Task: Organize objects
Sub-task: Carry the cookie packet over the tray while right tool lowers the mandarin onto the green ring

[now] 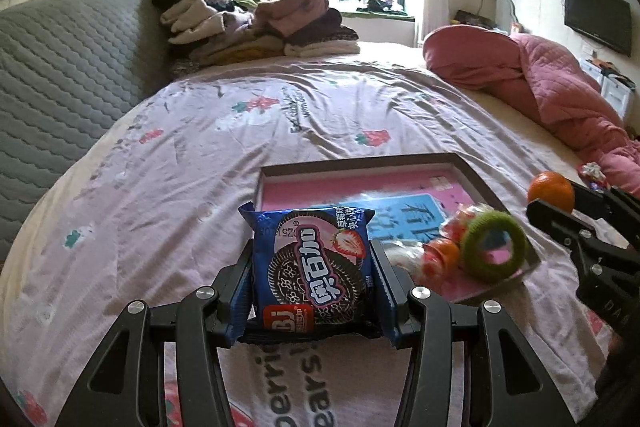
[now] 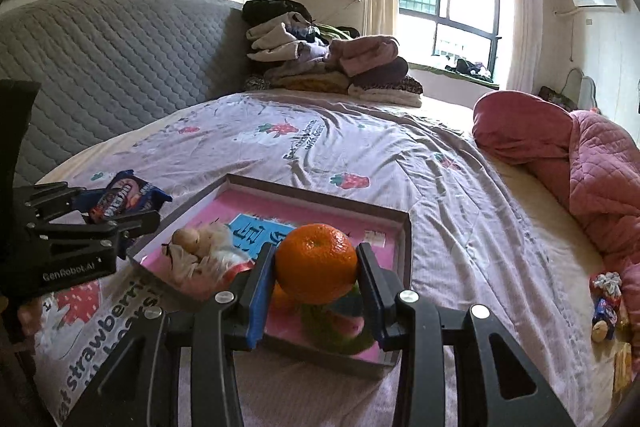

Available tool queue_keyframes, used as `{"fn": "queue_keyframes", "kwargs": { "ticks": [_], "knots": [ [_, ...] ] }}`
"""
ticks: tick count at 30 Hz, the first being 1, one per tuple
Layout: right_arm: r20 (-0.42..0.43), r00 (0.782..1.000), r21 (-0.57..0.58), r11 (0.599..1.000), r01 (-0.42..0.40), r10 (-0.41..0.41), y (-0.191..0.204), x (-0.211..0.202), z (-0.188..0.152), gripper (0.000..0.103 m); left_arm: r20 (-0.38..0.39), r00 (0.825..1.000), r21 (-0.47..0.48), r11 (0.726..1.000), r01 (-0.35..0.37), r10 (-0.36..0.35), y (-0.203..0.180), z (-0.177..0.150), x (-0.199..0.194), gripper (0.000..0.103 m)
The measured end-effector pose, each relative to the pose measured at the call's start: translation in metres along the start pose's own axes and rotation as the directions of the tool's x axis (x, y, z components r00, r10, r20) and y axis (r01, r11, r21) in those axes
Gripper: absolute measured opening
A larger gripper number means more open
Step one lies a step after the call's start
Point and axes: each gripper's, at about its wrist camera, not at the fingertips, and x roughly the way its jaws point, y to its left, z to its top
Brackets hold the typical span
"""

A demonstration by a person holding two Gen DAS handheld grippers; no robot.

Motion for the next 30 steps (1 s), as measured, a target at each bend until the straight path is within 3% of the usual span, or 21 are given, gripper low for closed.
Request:
{"fn": "queue_keyframes", "kwargs": {
  "ticks": [9, 14, 30],
  "knots": [
    [0.000, 1.000, -0.019, 1.000, 0.006, -0.006, 0.000, 0.014, 0.005, 0.040, 0.010, 0.998, 0.006, 0.998, -0.059, 0.059, 0.021, 0.011, 0.016, 0.053],
    [-0.021, 1.000, -0.024, 1.000, 0.005, -0.006, 0.001, 0.022, -0.002, 0.040, -0.021, 0.997, -0.002, 0.997, -0.071, 0.071, 0.024, 0.005, 0.032, 0.053],
    [-0.090, 0.996, -0.051, 0.999, 0.005, -0.009, 0.008, 0.043, -0.024, 0.040, -0.085, 0.995, 0.028, 0.998, -0.052, 0.054, 0.006, -0.023, 0.056, 0.053]
  ]
}}
